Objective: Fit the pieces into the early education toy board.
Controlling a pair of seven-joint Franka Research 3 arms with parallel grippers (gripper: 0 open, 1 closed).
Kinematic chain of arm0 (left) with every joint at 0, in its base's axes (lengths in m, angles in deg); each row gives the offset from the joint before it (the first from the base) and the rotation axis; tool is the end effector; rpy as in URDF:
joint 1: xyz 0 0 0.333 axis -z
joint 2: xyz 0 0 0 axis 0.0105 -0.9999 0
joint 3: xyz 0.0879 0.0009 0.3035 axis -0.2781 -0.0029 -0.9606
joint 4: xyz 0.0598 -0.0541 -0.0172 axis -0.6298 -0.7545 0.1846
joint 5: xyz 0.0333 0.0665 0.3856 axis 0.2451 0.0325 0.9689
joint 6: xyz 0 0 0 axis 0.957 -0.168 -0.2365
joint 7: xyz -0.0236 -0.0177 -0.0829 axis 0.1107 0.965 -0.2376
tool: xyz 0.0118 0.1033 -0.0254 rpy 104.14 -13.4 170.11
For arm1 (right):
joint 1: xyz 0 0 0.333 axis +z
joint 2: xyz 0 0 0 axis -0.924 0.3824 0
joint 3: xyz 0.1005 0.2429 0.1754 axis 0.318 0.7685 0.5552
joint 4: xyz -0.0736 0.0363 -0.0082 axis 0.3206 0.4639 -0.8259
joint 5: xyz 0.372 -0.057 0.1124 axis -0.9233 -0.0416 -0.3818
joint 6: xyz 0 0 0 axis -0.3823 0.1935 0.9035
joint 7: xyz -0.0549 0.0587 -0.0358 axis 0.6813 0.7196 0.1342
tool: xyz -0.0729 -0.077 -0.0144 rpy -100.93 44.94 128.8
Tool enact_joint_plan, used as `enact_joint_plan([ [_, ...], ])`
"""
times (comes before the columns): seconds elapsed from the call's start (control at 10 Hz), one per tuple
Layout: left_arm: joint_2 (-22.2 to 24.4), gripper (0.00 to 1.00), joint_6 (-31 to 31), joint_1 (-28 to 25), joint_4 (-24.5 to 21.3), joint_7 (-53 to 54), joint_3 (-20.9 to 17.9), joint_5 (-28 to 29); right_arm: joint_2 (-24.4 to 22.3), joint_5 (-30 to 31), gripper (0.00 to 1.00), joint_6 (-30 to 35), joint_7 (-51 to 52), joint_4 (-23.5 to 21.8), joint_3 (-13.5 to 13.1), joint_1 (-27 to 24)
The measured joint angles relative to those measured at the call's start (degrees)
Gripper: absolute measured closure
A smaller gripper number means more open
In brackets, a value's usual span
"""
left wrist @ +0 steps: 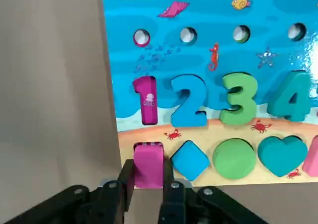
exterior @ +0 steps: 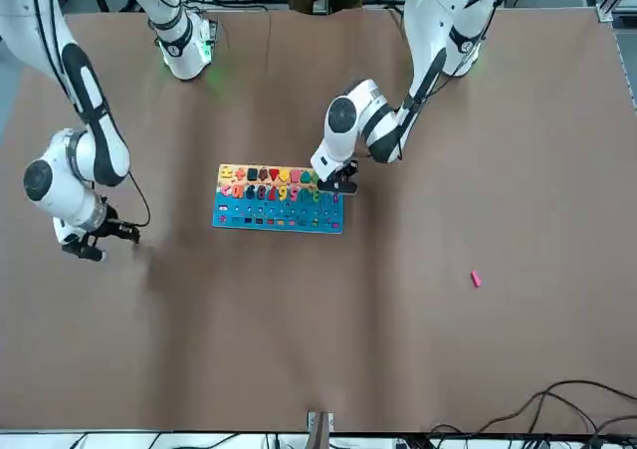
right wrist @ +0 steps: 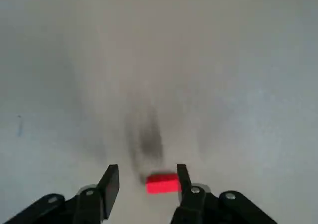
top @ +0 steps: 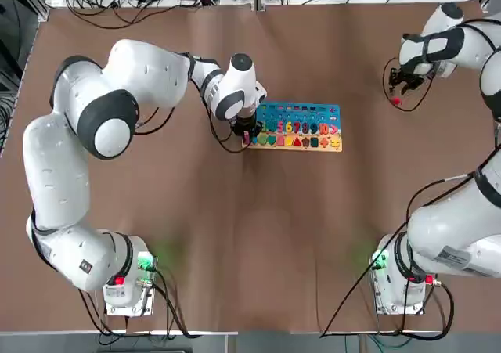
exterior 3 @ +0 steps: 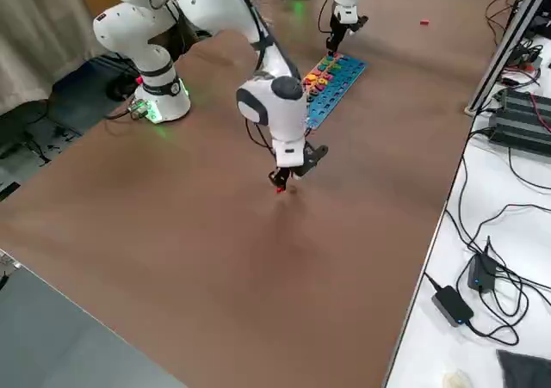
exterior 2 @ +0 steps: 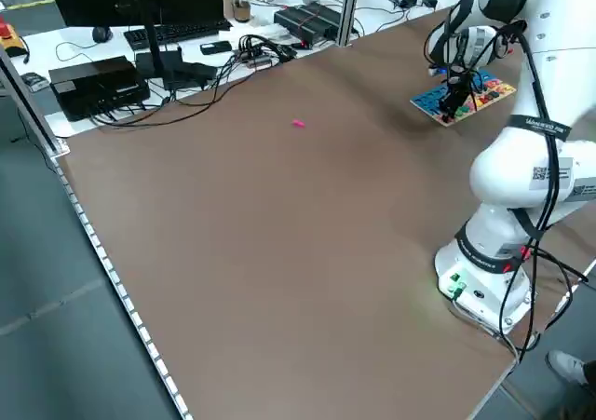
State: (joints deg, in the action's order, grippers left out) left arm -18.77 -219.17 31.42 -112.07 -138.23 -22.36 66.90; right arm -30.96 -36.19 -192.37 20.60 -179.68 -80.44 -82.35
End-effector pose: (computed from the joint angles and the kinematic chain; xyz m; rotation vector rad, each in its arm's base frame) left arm 0.4049 -0.4717 0.1850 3.1083 -0.1352 -0.1725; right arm 0.5613 -0.1194 0.1972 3.1232 -0.2939 0.0036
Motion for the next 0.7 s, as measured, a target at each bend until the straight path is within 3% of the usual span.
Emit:
enact_joint_plan([
  [0.7, -0.59, 0.74, 0.0, 0.01, 0.73, -0.01, -0.4, 0.0, 1.54, 0.88, 0.45, 0.26, 4.2, -0.06, 0.12, -0.71],
])
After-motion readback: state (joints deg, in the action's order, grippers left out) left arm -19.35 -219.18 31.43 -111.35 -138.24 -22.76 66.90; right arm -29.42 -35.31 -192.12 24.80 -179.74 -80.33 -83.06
